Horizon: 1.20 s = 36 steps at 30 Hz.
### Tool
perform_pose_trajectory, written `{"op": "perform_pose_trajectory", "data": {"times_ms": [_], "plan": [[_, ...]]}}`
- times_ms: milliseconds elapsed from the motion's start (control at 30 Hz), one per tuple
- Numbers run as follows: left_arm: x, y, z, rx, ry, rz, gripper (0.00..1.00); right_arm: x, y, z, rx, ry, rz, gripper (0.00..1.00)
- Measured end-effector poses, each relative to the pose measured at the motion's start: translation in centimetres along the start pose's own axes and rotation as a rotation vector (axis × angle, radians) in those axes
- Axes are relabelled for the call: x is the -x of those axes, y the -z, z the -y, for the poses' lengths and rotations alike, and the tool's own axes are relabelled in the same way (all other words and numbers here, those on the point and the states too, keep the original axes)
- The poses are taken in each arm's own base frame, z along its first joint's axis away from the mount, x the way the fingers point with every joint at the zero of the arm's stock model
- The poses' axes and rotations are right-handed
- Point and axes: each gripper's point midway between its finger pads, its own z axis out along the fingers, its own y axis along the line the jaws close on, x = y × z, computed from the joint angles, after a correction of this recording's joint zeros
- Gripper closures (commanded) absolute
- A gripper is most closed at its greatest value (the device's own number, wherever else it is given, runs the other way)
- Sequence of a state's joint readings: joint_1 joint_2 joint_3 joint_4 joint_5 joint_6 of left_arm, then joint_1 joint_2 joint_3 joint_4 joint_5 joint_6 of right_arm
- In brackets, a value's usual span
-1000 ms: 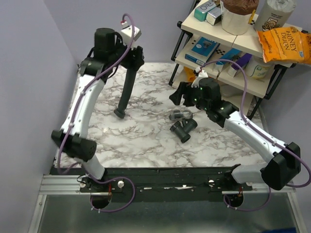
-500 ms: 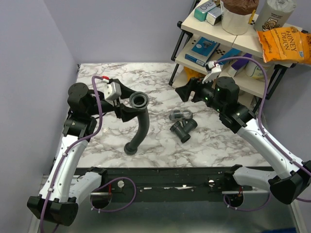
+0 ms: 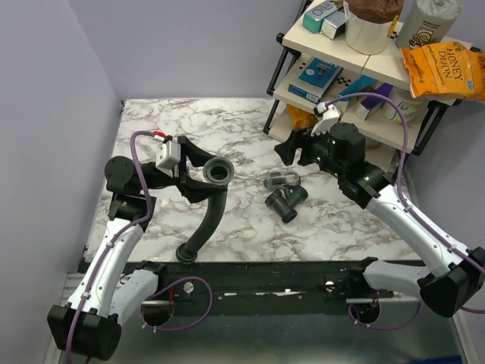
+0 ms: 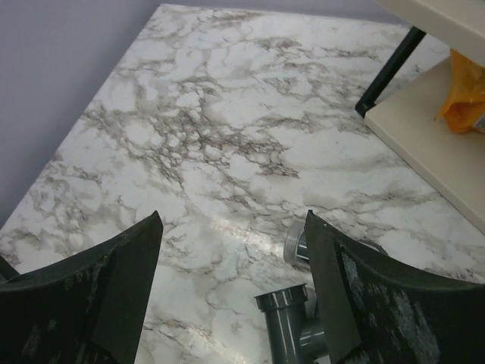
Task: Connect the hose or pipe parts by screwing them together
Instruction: Pick up the pipeline from the center of the board, then pick up the adaptor from the center of the board.
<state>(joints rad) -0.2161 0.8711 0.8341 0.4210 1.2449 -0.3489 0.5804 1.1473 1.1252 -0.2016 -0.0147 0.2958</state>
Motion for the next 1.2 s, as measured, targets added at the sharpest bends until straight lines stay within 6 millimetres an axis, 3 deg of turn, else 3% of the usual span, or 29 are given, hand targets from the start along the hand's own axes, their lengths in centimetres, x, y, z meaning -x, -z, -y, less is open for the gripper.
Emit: {"op": "perform_pose_trajectory", "data": {"times_ms": [67,300,467,833,1200], "plan": [[0.5,-0.1,0.4,-0.013,0.015,0.024,1.00,-1.9,-0.6,0.9,-0.032,0.002,-0.052,0.15],[2.7,-0.1,1.7,-0.045,0.044,0.065,1.00,-11.2,-3.3,4.9,-0.194,0.034,-0.351,0.13],[4.8,-0.3,2.2,-0.062,0.056,0.056,1.00,-17.0,-3.3,6.6,-0.304,0.062,-0.544,0.10],[5.4,0.0,3.9,-0.155,0.100,-0.031,1.00,-19.0,-2.9,3.5,-0.221,0.224,-0.607,0.07],[4.7,0.2,4.4,-0.174,0.185,-0.066,1.00,-23.7,-2.7,3.6,-0.194,0.368,-0.809,0.10]]}}
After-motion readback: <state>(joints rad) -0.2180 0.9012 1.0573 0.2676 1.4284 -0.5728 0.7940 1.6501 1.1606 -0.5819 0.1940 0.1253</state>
